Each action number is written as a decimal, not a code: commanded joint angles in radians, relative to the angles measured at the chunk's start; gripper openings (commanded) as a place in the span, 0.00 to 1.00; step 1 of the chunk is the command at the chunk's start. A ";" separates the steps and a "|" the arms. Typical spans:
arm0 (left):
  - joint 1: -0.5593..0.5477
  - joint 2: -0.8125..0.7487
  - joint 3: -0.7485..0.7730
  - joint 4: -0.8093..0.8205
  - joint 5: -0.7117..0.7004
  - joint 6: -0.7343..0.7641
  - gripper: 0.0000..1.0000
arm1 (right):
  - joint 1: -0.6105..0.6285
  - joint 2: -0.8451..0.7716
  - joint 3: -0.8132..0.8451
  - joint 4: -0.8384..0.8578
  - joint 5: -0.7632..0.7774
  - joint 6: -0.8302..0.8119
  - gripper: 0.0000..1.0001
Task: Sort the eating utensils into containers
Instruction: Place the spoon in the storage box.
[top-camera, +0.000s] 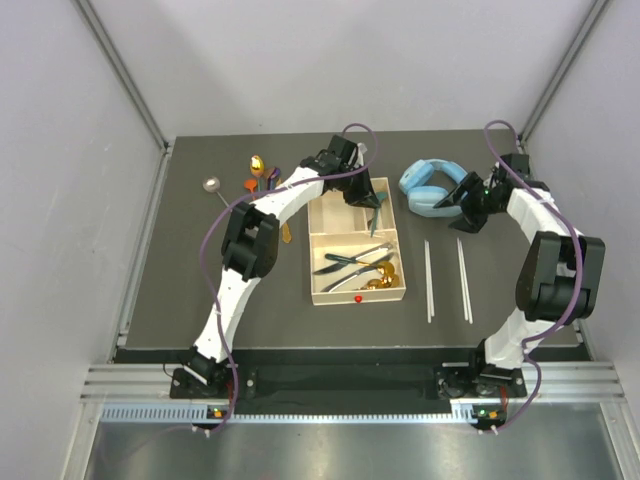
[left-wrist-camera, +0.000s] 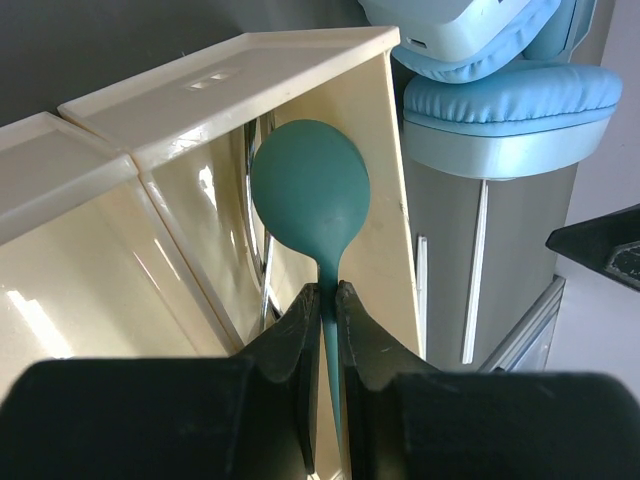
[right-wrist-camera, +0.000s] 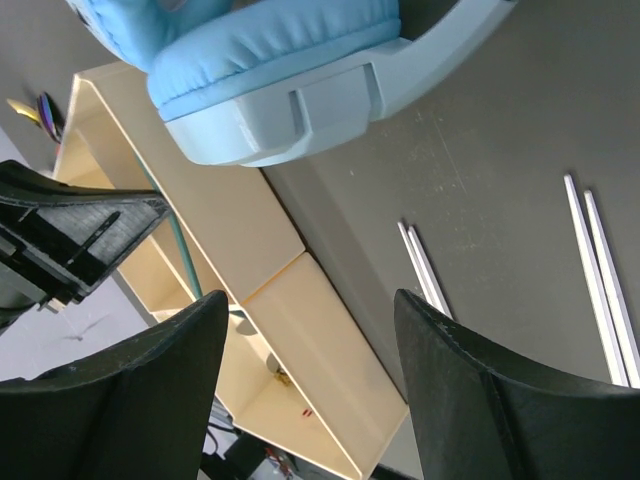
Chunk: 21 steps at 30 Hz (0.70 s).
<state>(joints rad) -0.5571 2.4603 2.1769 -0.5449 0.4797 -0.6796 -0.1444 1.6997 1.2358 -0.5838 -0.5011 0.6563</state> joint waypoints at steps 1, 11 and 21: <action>-0.006 -0.041 0.000 -0.043 -0.038 0.049 0.00 | 0.002 -0.040 -0.013 0.032 -0.011 -0.004 0.68; 0.006 -0.067 0.009 -0.047 -0.003 0.058 0.00 | -0.003 -0.037 -0.015 0.035 -0.014 -0.004 0.68; 0.014 -0.182 -0.023 -0.125 0.005 0.141 0.00 | -0.001 -0.029 -0.018 0.041 -0.007 -0.004 0.68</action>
<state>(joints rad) -0.5484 2.4245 2.1738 -0.6205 0.4927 -0.6075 -0.1452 1.6997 1.2171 -0.5827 -0.5018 0.6563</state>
